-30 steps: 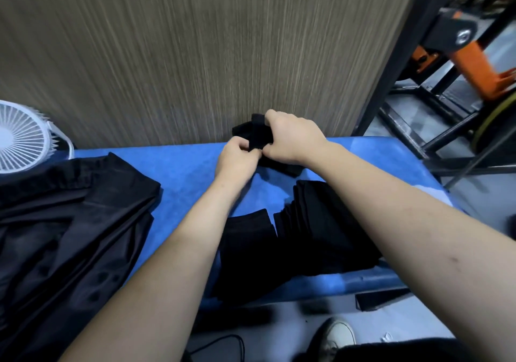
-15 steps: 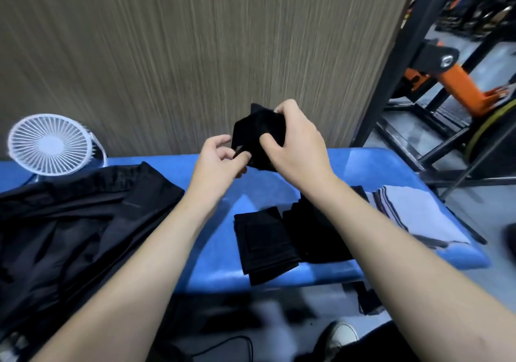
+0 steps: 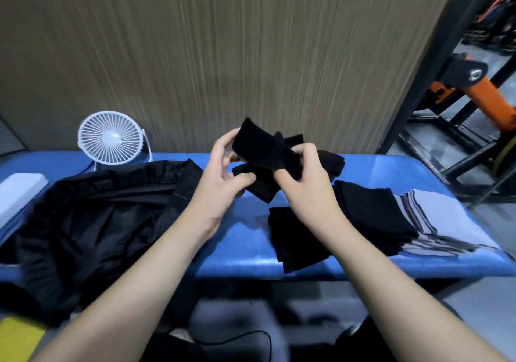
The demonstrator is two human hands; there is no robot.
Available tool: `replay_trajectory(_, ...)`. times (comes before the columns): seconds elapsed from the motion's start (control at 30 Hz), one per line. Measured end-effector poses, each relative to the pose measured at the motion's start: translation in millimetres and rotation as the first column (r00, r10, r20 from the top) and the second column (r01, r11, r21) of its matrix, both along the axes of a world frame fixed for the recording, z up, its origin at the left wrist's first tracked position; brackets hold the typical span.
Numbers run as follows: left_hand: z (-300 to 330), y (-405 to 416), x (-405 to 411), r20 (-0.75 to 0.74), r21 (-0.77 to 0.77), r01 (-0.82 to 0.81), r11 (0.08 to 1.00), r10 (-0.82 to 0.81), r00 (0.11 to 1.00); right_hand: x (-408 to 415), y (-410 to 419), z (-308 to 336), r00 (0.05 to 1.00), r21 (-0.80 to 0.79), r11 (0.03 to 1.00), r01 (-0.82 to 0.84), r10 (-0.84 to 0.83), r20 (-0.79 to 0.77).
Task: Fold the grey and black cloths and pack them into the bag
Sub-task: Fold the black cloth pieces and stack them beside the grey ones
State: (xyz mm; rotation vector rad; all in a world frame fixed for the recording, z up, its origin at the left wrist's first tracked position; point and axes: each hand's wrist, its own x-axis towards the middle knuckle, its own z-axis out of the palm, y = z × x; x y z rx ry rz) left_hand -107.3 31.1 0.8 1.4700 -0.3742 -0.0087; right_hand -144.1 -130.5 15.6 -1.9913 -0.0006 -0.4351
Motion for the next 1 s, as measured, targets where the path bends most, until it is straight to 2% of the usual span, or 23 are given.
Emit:
replay_trajectory(0.1,4,9,-9,0.262,0.188,-0.036,0.982,-0.015,0.965,1,16,-11,0.986,0.136,0.991,-0.017,0.039,-0.165)
replay_trajectory(0.2,3,15,-13,0.381,0.281,-0.124,0.952,0.008,0.924,7,30,-18,0.952,0.443,0.896,-0.034,0.164,-0.259)
replay_trajectory(0.3,0,28,-6,0.293,0.197,-0.149,0.969,0.087,0.952,10,30,-18,0.947,0.663,0.747,-0.055,0.249,-0.201)
replay_trajectory(0.43,0,46,6,0.129,0.121,-0.186,0.975,0.171,0.977,13,21,-14,0.961,0.805,0.586,-0.089,0.261,-0.085)
replay_trajectory(0.5,0,52,8,0.03,0.088,-0.152,0.984,0.15,0.988,15,15,-14,0.965,0.852,0.518,-0.082,0.255,-0.063)
replay_trajectory(0.57,-1,55,9,-0.064,0.061,-0.099,0.993,0.103,0.993,15,8,-14,0.964,0.842,0.529,-0.105,0.264,-0.045)
replay_trajectory(0.7,-2,60,11,-0.2,0.139,-0.096,0.986,0.123,0.972,12,-6,-13,0.973,0.773,0.626,-0.104,0.225,-0.051)
replay_trajectory(0.8,-1,59,9,-0.308,0.073,-0.002,0.997,0.025,0.951,10,-11,-12,0.978,0.711,0.697,-0.092,0.198,-0.067)
replay_trajectory(0.87,1,59,6,-0.328,0.064,0.033,0.997,-0.011,0.945,9,-12,-11,0.979,0.69,0.72,-0.077,0.187,-0.086)
replay_trajectory(1.0,-1,63,7,-0.335,0.071,0.012,0.997,0.012,0.942,11,-14,-13,0.972,0.714,0.699,-0.036,0.19,-0.136)
